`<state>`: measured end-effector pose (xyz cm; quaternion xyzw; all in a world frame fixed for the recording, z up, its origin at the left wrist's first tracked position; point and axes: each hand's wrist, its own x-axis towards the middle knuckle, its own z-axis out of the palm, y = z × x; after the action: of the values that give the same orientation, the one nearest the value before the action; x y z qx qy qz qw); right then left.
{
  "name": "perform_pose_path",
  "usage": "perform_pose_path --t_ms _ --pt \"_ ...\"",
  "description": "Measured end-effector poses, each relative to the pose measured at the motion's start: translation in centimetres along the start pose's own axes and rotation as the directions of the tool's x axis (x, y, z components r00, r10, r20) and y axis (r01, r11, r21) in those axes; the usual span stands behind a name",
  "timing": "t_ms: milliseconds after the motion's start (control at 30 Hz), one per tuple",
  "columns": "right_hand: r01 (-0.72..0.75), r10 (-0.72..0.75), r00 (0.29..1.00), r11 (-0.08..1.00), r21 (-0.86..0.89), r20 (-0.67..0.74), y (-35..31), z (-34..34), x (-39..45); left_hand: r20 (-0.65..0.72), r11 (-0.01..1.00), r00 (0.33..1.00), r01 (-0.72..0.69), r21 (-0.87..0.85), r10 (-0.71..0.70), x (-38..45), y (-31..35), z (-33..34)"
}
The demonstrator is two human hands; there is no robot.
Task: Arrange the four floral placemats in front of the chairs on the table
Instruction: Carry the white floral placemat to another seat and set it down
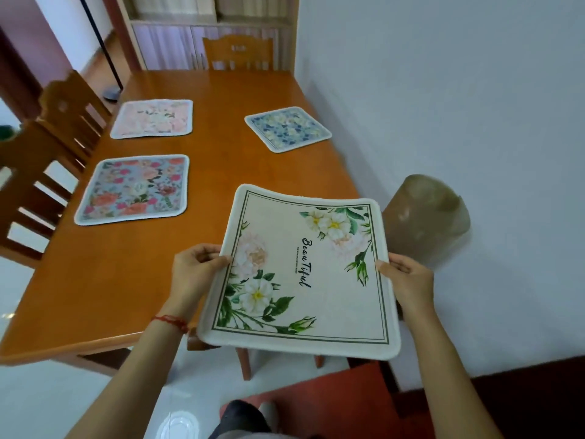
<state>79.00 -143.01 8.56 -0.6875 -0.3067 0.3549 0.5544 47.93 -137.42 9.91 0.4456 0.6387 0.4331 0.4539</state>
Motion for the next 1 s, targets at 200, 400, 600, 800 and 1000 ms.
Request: perform_pose_path --t_ms 200,400,600,800,1000 --pt "-0.005 0.009 0.999 0.995 -0.097 0.038 0.7 2.7 4.6 -0.044 0.998 0.997 0.064 0.012 -0.063 3.8 -0.5 0.6" --pt "-0.023 0.039 0.995 0.987 -0.161 0.096 2.0 5.1 9.0 -0.100 0.992 0.990 0.109 0.058 -0.103 6.7 -2.1 1.9" --pt "-0.023 0.068 0.978 0.975 -0.221 0.197 2.7 7.6 13.3 -0.189 0.985 0.970 0.167 0.054 -0.154 8.8 -3.3 3.4" --pt "-0.034 0.100 0.962 0.968 -0.250 0.252 4.2 10.1 16.2 -0.236 0.970 0.948 0.236 0.065 -0.215 10.7 -5.2 4.4" --pt "-0.076 0.147 0.954 0.961 -0.264 0.260 5.9 12.3 17.7 -0.236 0.953 0.937 0.287 0.097 -0.258 13.0 -7.9 4.8"
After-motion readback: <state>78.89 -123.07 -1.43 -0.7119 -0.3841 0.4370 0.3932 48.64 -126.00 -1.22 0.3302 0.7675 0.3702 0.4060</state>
